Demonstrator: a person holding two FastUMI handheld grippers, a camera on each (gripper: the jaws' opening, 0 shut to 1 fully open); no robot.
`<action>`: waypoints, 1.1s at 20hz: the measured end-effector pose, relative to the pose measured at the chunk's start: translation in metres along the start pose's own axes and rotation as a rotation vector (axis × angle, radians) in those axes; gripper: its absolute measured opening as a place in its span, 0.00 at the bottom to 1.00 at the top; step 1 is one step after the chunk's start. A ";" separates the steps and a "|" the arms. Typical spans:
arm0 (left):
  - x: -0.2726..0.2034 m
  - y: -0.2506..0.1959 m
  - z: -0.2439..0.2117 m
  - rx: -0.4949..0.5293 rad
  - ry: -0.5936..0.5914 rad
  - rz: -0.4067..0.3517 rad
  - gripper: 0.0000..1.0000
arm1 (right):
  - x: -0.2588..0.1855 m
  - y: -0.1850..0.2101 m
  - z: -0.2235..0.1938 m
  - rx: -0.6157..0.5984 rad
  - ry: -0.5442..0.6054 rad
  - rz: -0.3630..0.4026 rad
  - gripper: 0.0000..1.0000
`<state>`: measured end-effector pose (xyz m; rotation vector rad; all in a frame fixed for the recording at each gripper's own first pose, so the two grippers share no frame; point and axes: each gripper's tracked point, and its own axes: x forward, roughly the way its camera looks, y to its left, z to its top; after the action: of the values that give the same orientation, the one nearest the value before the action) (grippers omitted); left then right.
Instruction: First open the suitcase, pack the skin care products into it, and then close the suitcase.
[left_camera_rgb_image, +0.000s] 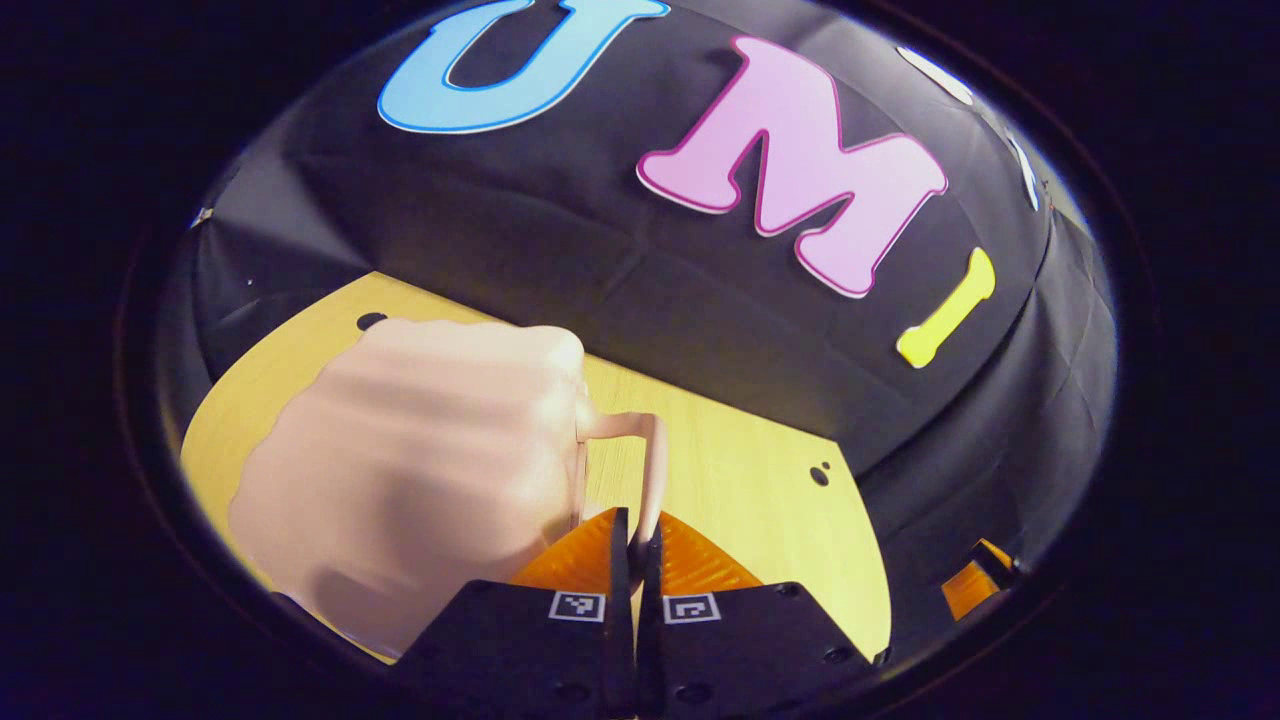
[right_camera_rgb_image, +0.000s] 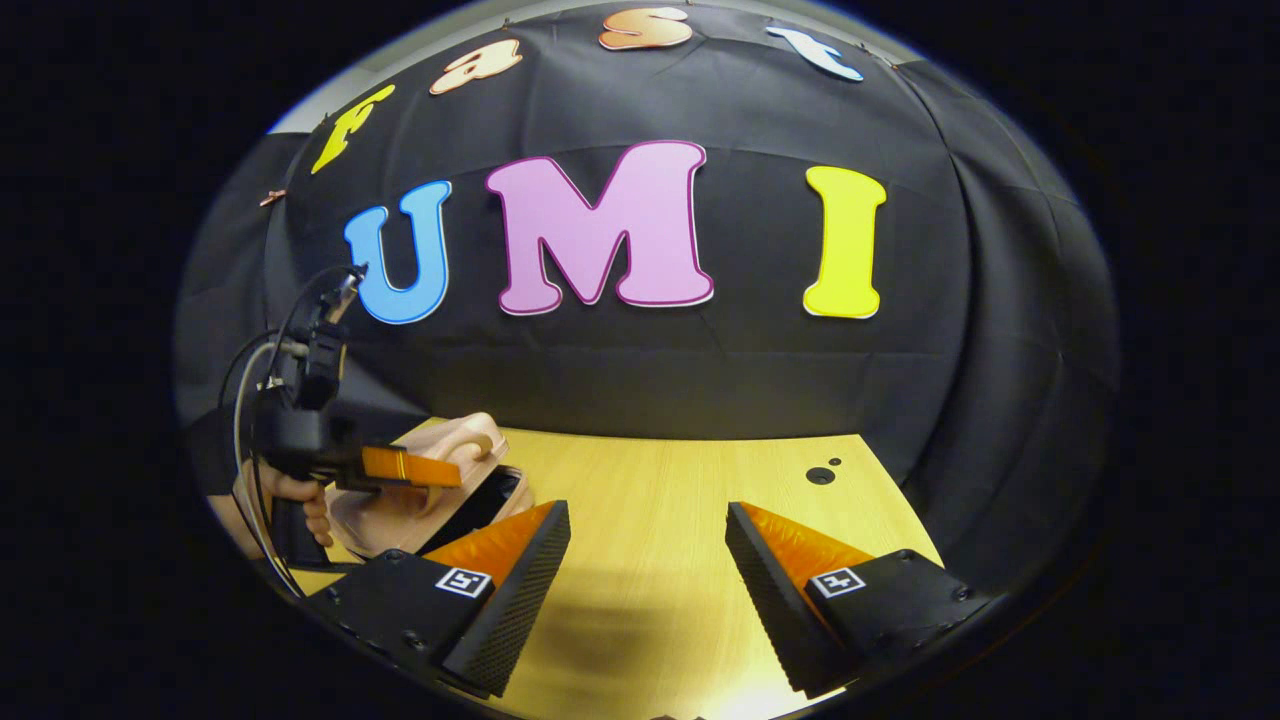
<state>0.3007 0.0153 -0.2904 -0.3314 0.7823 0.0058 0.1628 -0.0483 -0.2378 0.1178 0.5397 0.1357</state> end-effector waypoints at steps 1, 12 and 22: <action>0.007 0.001 -0.012 0.037 0.029 0.023 0.07 | 0.003 -0.005 -0.001 -0.005 0.005 -0.005 0.99; -0.107 -0.020 -0.001 0.151 -0.124 -0.041 0.93 | -0.067 0.027 0.049 -0.011 -0.163 -0.077 0.99; -0.321 -0.009 0.042 0.356 -0.649 0.114 0.96 | -0.177 0.100 0.095 -0.022 -0.373 -0.061 0.99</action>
<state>0.1024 0.0570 -0.0381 0.0614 0.1477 0.0766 0.0525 0.0147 -0.0532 0.1018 0.1695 0.0572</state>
